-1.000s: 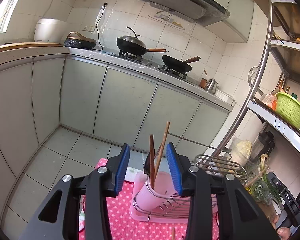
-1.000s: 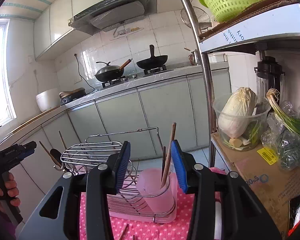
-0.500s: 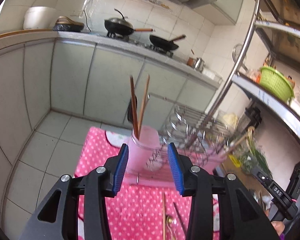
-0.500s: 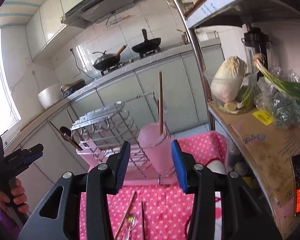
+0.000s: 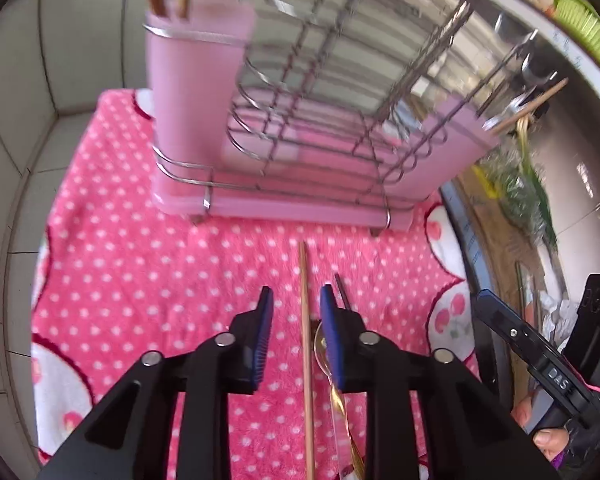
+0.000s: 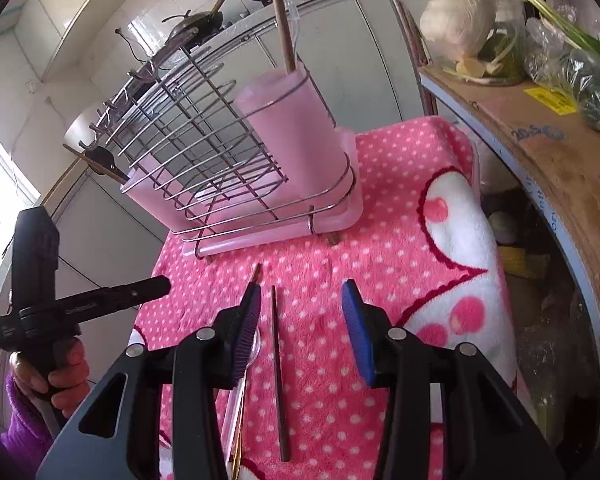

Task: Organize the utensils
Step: 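Lower both open tools toward the remaining chopsticks on the cloth, then grasp a wooden chopstick with the left tool while the right tool grasps a dark chopstick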

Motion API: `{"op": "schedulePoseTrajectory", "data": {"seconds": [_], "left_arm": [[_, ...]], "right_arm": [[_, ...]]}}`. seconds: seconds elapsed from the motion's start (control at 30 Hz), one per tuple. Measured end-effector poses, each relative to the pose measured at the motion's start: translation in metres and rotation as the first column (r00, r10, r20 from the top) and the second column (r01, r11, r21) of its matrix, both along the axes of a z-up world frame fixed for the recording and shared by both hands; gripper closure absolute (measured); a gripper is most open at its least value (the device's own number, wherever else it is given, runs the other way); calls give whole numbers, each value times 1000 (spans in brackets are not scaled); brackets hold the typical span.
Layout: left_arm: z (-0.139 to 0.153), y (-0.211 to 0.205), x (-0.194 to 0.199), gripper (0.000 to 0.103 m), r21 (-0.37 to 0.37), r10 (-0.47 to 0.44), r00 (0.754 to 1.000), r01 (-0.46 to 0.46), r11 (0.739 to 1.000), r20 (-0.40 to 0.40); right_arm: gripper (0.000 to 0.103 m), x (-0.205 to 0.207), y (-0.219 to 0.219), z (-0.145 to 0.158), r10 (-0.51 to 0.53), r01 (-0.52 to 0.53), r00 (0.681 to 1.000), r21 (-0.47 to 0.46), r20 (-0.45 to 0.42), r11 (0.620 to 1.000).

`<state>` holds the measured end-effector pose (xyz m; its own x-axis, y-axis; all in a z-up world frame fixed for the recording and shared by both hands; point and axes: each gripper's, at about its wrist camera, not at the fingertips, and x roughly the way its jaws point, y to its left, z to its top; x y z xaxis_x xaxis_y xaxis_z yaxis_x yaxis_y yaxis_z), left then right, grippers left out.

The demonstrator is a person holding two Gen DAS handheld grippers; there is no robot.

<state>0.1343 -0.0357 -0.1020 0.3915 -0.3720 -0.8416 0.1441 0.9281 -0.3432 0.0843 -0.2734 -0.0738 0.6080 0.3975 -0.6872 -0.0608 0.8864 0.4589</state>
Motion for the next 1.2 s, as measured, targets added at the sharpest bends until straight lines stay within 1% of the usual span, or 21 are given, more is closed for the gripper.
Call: {"op": "schedulePoseTrajectory", "data": {"seconds": [0.07,0.17,0.3,0.47,0.53,0.57,0.6,0.63,0.73,0.87,0.97,1.03,1.2], "left_arm": [[-13,-13,9,87,50,-11,999,12,999,-36],[-27,-27,22,88,81,-25,996,32,996,-84],[-42,-43,37,88,107,-40,992,53,993,-124],[-61,-62,48,88,153,-53,983,81,985,-174],[-67,-65,48,88,170,-51,983,82,982,-178],[-68,-67,47,88,175,-53,985,82,981,-167],[-68,-69,47,90,181,-54,985,84,980,-161],[-67,-70,48,97,186,-51,987,79,979,-153],[-65,-62,45,98,141,-34,988,56,988,-150],[-51,-38,36,98,78,-8,993,17,997,-117],[-35,-19,25,98,45,9,997,-6,999,-72],[-25,-7,18,98,18,20,999,-20,1000,-46],[3,19,-6,98,-36,39,999,-38,999,28]], "right_arm": [[60,2,0,-5,8,-8,1000,5,-19,1000],[60,4,-1,-10,26,-25,999,16,-39,1000],[67,6,0,-19,49,-47,997,25,-65,999],[69,9,5,-24,72,-70,994,23,-84,997],[69,11,8,-25,81,-80,993,20,-89,997],[69,12,10,-25,87,-86,992,19,-92,996],[69,13,12,-26,93,-92,991,17,-95,996],[69,15,15,-27,100,-99,990,14,-98,995],[72,20,26,-28,142,-142,983,12,-116,990],[76,31,44,-31,197,-201,969,-12,-150,980],[81,43,61,-32,227,-238,958,-49,-174,970],[81,52,70,-36,239,-255,951,-56,-196,965],[84,72,91,-51,234,-271,938,-119,-256,955]]}}
